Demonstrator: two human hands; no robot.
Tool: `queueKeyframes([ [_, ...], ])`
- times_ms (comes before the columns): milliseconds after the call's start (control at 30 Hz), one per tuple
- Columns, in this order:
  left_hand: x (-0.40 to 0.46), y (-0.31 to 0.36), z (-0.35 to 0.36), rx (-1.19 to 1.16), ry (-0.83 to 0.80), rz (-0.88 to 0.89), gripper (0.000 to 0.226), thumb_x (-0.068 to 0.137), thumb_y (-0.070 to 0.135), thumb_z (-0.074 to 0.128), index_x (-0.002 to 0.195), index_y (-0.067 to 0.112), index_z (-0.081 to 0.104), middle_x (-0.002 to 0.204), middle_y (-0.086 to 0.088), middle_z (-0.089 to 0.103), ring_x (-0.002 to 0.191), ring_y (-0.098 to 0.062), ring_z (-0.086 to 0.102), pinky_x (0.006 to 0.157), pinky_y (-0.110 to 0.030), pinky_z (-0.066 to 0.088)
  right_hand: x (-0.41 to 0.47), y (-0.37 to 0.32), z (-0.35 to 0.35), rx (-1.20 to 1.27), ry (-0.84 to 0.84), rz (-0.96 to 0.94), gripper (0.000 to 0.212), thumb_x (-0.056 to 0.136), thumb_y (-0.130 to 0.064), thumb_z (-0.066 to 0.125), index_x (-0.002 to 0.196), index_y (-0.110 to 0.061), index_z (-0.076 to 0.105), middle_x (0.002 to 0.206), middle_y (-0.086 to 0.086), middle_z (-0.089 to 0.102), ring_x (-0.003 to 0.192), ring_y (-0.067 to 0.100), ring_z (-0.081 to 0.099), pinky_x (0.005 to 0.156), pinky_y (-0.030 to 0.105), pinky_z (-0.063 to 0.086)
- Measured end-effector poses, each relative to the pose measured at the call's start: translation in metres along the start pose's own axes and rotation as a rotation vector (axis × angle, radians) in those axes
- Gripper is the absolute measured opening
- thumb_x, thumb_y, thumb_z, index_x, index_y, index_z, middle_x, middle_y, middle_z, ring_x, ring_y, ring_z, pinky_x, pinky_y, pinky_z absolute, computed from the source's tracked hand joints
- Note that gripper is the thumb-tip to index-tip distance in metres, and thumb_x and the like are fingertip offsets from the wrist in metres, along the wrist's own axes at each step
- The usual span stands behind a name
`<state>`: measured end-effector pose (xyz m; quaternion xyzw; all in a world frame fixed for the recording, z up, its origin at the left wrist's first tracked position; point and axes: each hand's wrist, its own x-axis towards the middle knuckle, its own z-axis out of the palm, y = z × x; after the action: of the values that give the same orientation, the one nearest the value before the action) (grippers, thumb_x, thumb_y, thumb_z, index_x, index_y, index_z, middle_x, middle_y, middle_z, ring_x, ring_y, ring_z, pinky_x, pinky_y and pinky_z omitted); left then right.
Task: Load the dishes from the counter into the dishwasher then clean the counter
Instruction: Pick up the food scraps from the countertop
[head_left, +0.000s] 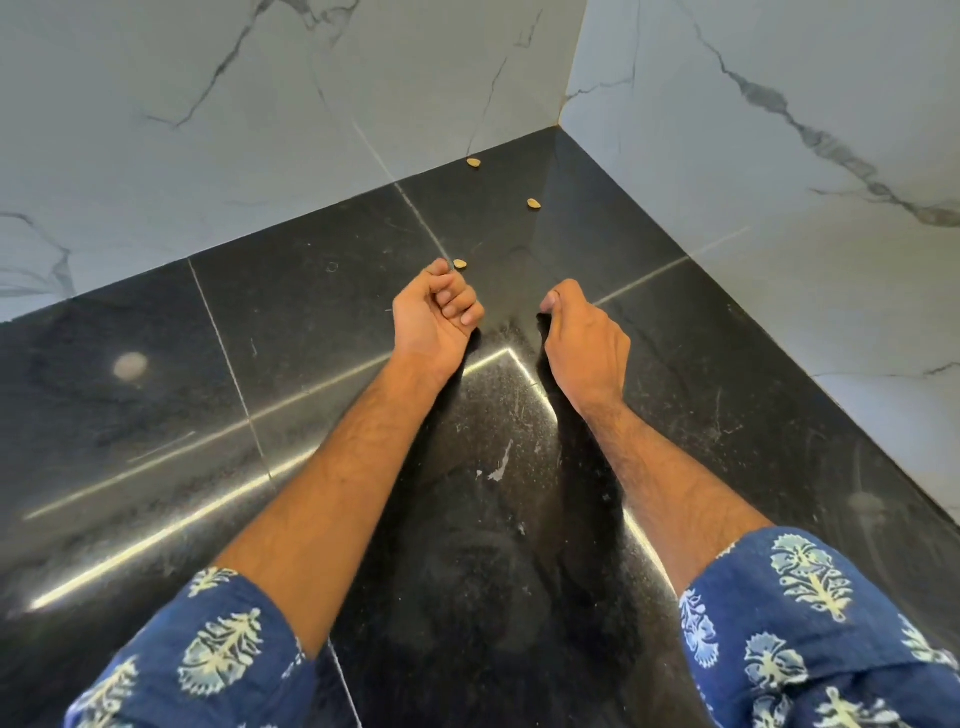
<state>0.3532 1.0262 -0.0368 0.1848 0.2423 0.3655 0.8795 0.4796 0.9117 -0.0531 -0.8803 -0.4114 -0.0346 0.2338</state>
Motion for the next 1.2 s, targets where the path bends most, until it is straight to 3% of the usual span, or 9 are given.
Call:
queueKeyframes([
  [200,0.014,0.020,0.005,0.077,0.150,-0.052,0.028,0.104,0.027,0.039,0.089,0.014,0.058,0.053,0.007,0.031,0.042,-0.006,0.024,0.043,-0.021,0.017,0.001,-0.001,0.002,0.002,0.000,0.007,0.019,0.104,-0.025,0.034,0.099,-0.029,0.051,0.074,-0.012,0.064,0.061,0.015,0.058,0.060,0.033,0.041],
  [300,0.030,0.035,0.013,0.309,0.245,0.000,0.029,0.108,0.015,0.032,0.104,0.010,0.059,0.051,0.007,0.035,0.040,-0.004,0.026,0.038,-0.020,0.020,0.002,0.000,0.003,-0.002,0.001,0.013,0.018,0.104,-0.026,0.035,0.099,-0.030,0.051,0.073,-0.012,0.064,0.061,0.015,0.059,0.061,0.034,0.046],
  [400,0.044,0.044,0.018,0.829,0.246,0.068,0.033,0.105,0.009,0.027,0.107,0.009,0.061,0.061,0.005,0.041,0.047,-0.006,0.032,0.042,-0.020,0.025,0.002,0.000,0.003,-0.009,0.004,0.005,0.015,0.105,-0.026,0.037,0.099,-0.030,0.051,0.072,-0.012,0.063,0.060,0.016,0.058,0.060,0.032,0.042],
  [533,0.051,0.049,0.009,1.934,0.053,0.374,0.020,0.105,0.020,0.033,0.100,0.012,0.050,0.084,-0.001,0.059,0.073,-0.018,0.056,0.067,-0.034,0.042,0.002,-0.001,0.002,-0.023,0.006,-0.004,0.015,0.105,-0.027,0.038,0.100,-0.028,0.052,0.069,-0.011,0.060,0.059,0.017,0.056,0.059,0.032,0.040],
  [667,0.059,0.043,-0.002,2.354,-0.092,0.448,0.039,0.103,0.051,0.039,0.107,0.013,0.041,0.077,-0.003,0.057,0.067,-0.025,0.056,0.064,-0.044,0.051,0.002,-0.003,0.000,-0.035,0.005,-0.006,0.015,0.105,-0.025,0.038,0.101,-0.028,0.052,0.065,-0.010,0.055,0.057,0.018,0.055,0.058,0.034,0.043],
  [867,0.061,0.041,-0.007,2.517,-0.131,0.621,0.037,0.102,0.052,0.037,0.088,0.018,0.035,0.072,-0.002,0.054,0.060,-0.025,0.049,0.064,-0.040,0.042,0.002,-0.003,-0.002,-0.035,-0.003,-0.011,0.016,0.105,-0.024,0.036,0.102,-0.028,0.052,0.061,-0.011,0.050,0.055,0.017,0.052,0.056,0.031,0.035],
  [1000,0.058,0.042,-0.015,2.399,-0.152,0.661,0.028,0.106,0.037,0.034,0.086,0.018,0.038,0.070,-0.001,0.050,0.059,-0.026,0.049,0.069,-0.045,0.047,0.001,-0.002,-0.004,0.044,0.020,0.013,0.019,0.105,-0.024,0.036,0.103,-0.028,0.055,0.069,-0.013,0.058,0.059,0.016,0.057,0.060,0.035,0.045],
  [1100,0.055,0.045,-0.022,2.231,-0.165,0.727,0.029,0.108,0.029,0.029,0.084,0.017,0.038,0.063,0.001,0.044,0.053,-0.025,0.045,0.067,-0.043,0.041,0.009,0.003,-0.006,0.425,0.032,0.152,0.030,0.105,-0.026,0.036,0.103,-0.027,0.065,0.081,-0.018,0.063,0.072,0.008,0.059,0.070,0.031,0.046],
  [1200,0.058,0.047,-0.026,2.108,-0.143,0.699,0.030,0.109,0.029,0.029,0.085,0.014,0.040,0.064,0.000,0.046,0.055,-0.028,0.047,0.062,-0.039,0.033,0.041,0.011,-0.008,0.993,-0.122,0.414,0.036,0.104,-0.018,0.035,0.106,-0.021,0.071,0.064,-0.012,0.046,0.053,0.006,0.037,0.050,0.022,0.034],
])
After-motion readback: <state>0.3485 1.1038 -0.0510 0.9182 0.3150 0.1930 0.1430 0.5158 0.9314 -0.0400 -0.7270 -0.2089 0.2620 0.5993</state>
